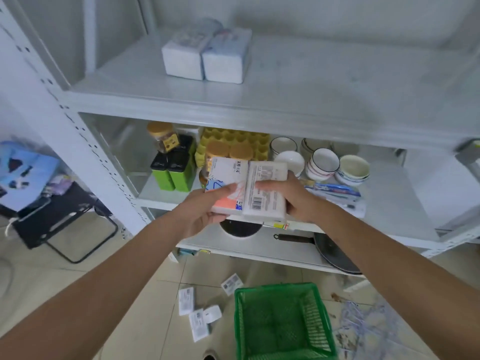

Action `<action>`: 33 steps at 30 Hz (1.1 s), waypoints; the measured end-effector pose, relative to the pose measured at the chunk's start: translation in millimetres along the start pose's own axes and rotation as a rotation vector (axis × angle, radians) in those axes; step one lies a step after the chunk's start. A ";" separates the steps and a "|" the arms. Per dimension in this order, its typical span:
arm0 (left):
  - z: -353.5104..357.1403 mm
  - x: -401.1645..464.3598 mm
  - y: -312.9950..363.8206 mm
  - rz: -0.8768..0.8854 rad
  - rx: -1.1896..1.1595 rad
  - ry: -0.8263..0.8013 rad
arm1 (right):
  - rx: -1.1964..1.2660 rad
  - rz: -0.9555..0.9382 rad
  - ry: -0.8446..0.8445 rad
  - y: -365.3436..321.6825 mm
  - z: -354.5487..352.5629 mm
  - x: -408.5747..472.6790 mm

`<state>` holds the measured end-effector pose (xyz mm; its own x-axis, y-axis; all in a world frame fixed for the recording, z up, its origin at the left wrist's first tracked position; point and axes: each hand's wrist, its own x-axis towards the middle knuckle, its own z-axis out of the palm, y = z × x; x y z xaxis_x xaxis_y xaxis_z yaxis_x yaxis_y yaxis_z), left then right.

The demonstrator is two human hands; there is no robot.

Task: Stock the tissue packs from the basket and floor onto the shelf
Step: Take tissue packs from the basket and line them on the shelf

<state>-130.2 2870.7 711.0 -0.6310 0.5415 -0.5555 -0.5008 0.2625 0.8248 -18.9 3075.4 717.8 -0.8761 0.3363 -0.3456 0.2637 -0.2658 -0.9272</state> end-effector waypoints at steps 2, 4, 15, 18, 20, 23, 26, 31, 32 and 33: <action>-3.8 -11.5 18.1 0.036 -0.005 -0.024 | -0.018 -0.017 -0.010 -20.9 6.0 -4.6; -10.3 -23.0 32.8 0.069 -0.006 -0.048 | -0.024 -0.029 -0.032 -39.9 13.0 -9.4; 8.2 -67.1 125.4 0.236 -0.069 -0.130 | -0.028 -0.186 -0.022 -143.0 16.9 -34.6; 43.6 -63.9 155.1 0.247 -0.073 -0.169 | -0.046 -0.229 0.014 -172.8 -15.9 -39.3; 70.1 -56.3 172.7 0.242 -0.062 -0.165 | -0.047 -0.246 0.029 -191.4 -41.1 -37.4; 108.0 -39.7 195.6 0.254 -0.025 -0.122 | -0.046 -0.270 0.039 -213.3 -75.6 -29.0; 133.5 -22.1 211.6 0.254 -0.009 -0.082 | -0.044 -0.263 0.032 -227.6 -102.9 -15.6; 141.0 6.1 216.7 0.228 -0.047 0.050 | -0.027 -0.189 0.059 -230.9 -130.3 13.3; 140.3 10.2 217.5 0.222 -0.049 0.074 | -0.020 -0.171 0.061 -229.7 -131.9 19.5; 139.8 13.8 219.7 0.216 -0.041 0.091 | -0.014 -0.154 0.061 -228.7 -132.8 26.0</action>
<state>-166.2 3047.5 899.2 -0.7762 0.5068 -0.3750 -0.3707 0.1142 0.9217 -48.4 3265.0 901.7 -0.8806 0.4262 -0.2074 0.1344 -0.1950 -0.9716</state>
